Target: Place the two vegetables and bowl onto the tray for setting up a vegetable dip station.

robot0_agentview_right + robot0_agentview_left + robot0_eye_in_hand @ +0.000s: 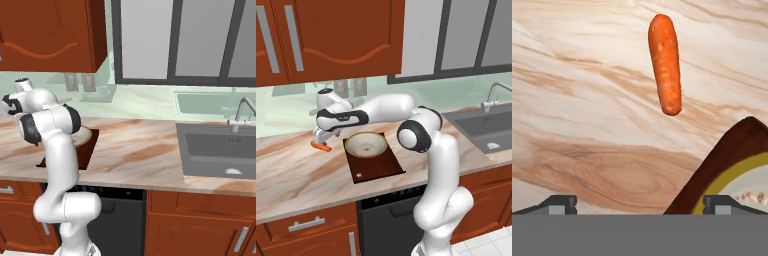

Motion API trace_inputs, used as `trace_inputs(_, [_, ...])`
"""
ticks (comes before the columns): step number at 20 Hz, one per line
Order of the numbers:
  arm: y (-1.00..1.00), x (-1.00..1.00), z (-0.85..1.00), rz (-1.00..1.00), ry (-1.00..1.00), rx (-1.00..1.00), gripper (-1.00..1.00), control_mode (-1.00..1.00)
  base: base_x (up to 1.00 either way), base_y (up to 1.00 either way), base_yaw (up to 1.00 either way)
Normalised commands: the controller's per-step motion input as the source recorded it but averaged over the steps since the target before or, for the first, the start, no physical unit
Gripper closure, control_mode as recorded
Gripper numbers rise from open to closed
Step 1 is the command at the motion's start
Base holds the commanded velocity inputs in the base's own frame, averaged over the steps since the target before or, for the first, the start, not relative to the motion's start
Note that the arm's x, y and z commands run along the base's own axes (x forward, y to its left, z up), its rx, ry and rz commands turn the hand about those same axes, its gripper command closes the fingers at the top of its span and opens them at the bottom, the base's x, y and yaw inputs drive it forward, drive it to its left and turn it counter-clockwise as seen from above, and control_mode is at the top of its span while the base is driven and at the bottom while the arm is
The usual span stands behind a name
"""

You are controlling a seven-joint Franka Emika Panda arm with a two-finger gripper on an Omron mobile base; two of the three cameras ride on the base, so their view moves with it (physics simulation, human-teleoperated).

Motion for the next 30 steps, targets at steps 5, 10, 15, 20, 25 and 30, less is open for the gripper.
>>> trace_inputs(5, [0.05, 0.12, -0.09, -0.01, 0.0, 0.0, -1.0, -1.0, 0.0, 0.0, 0.0])
trace_inputs(10, [0.05, 0.14, -0.09, -0.02, 0.0, 0.0, -1.0, -1.0, 0.0, 0.0, 0.0])
trace_inputs(15, [0.04, 0.12, -0.09, -0.02, 0.0, 0.0, -1.0, -1.0, 0.0, 0.0, 0.0])
trace_inputs(20, [0.1, 0.12, -0.11, -0.03, 0.0, 0.0, -1.0, -1.0, 0.0, 0.0, 0.0])
trace_inputs(25, [0.08, 0.1, -0.14, -0.04, 0.0, 0.0, -1.0, -1.0, 0.0, 0.0, 0.0])
trace_inputs(30, [0.06, 0.12, -0.12, -0.03, 0.0, 0.0, -1.0, -1.0, 0.0, 0.0, 0.0])
